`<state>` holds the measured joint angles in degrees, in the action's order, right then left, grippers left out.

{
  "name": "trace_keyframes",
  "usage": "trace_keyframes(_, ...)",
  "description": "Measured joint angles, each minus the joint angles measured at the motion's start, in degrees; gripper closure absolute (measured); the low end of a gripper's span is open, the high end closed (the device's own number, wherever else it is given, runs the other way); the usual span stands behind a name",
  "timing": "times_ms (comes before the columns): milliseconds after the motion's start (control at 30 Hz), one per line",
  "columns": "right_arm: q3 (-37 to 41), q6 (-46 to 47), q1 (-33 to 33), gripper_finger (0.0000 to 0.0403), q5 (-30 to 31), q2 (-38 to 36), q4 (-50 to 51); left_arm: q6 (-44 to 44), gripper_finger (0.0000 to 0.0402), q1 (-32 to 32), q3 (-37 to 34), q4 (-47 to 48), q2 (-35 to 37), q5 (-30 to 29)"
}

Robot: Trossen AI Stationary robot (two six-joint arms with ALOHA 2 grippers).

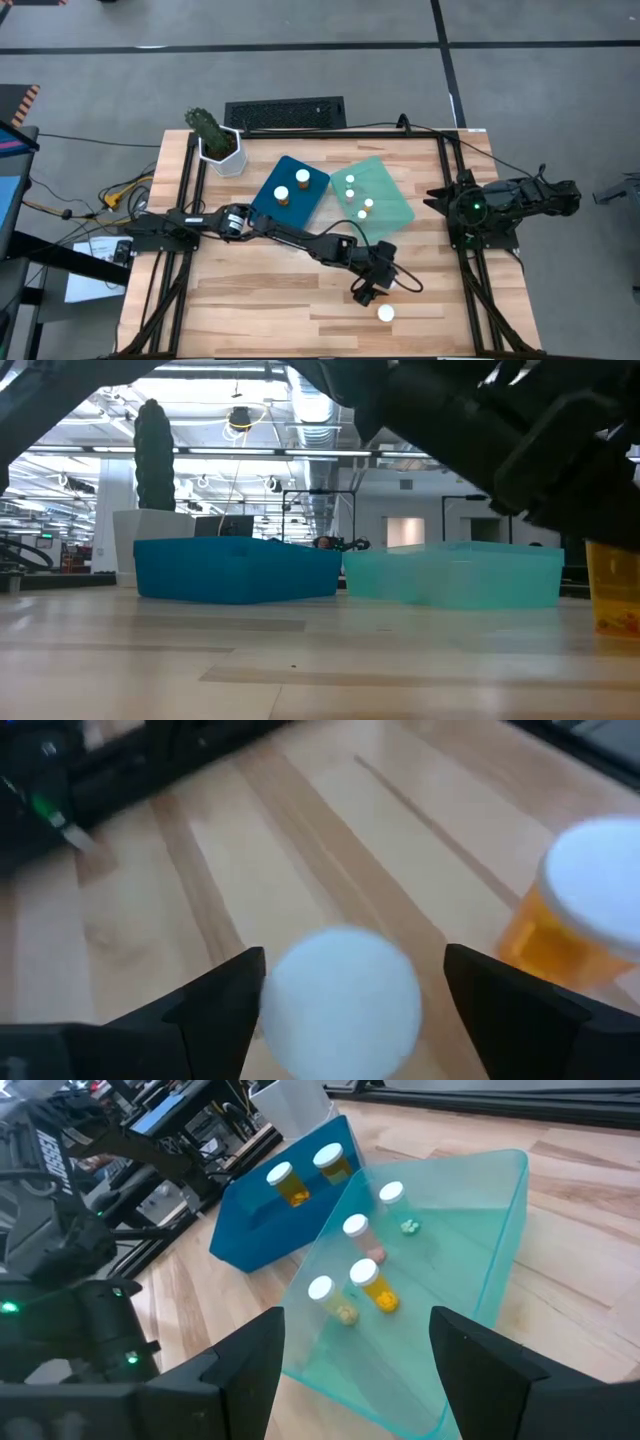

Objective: Pick and place medicine bottles into bin by pill shape (circle, oval)
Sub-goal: Put the yellow pill bottle into the blue bin

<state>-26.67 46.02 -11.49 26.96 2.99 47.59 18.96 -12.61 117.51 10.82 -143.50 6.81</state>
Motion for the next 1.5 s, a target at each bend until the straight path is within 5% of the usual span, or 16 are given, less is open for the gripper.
trace_keyframes(500,0.02,0.00,0.00,0.0143,-0.12,0.00,0.00,-3.39,0.0205,-0.06,0.07,0.69,0.04,-1.19)
trace_keyframes(833,0.01,0.00,0.00,0.0143,-0.11,0.01,0.00,-12.91,0.0187,2.58,1.96,3.49,1.33,1.56)
trace_keyframes(1100,0.00,0.02,0.00,0.0143,-0.09,0.01,-0.01,-12.39,0.0205,7.02,3.83,9.82,8.58,2.36)
trace_keyframes(1500,0.02,0.00,0.00,0.0143,0.04,0.02,-0.02,-5.65,0.0184,13.91,3.36,38.17,25.91,2.00)
